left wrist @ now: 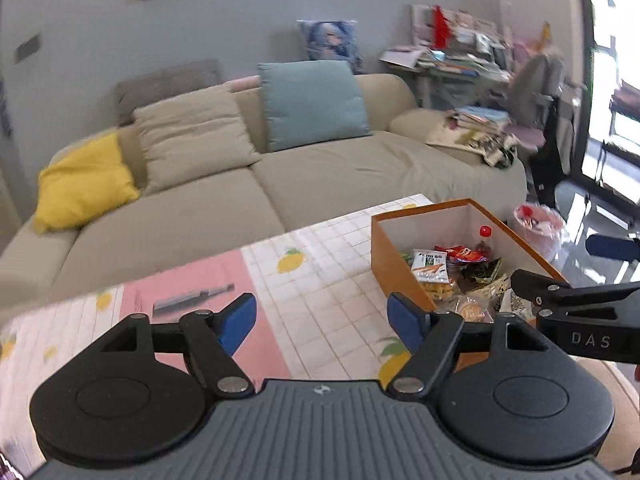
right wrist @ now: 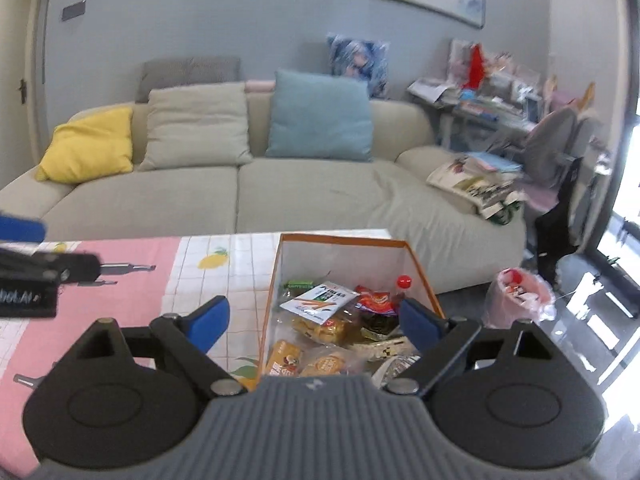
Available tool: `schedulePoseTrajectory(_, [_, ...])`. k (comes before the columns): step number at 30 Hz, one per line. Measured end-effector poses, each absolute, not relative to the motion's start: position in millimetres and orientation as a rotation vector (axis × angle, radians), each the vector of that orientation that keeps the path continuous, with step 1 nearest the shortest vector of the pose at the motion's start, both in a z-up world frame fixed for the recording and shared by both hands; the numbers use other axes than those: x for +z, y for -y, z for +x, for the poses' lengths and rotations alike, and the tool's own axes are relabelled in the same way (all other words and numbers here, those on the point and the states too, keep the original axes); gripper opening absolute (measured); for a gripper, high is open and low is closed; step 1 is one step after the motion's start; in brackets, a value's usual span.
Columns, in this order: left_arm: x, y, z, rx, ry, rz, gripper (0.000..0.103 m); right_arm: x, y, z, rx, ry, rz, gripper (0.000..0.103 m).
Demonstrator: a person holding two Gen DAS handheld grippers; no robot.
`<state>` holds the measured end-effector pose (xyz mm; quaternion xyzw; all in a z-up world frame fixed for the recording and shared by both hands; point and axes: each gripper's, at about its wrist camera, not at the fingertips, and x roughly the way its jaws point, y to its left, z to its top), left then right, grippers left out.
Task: Organize snacks
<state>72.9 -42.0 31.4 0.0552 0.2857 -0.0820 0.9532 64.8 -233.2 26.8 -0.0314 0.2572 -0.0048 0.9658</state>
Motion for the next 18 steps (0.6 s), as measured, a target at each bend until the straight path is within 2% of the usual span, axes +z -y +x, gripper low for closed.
schedulePoseTrajectory(6, [6,23,56,-0.109,-0.601,0.046,0.091,12,211,36,-0.030,-0.514,-0.103,0.090])
schedulePoseTrajectory(13, [-18,21,55,-0.104,-0.684,0.020,0.092,-18,205,33,-0.030,-0.628,-0.093,0.090])
schedulePoseTrajectory(18, [-26,20,49,-0.081,-0.690,0.033,0.092,-22,207,34,-0.039,-0.643,-0.081,0.090])
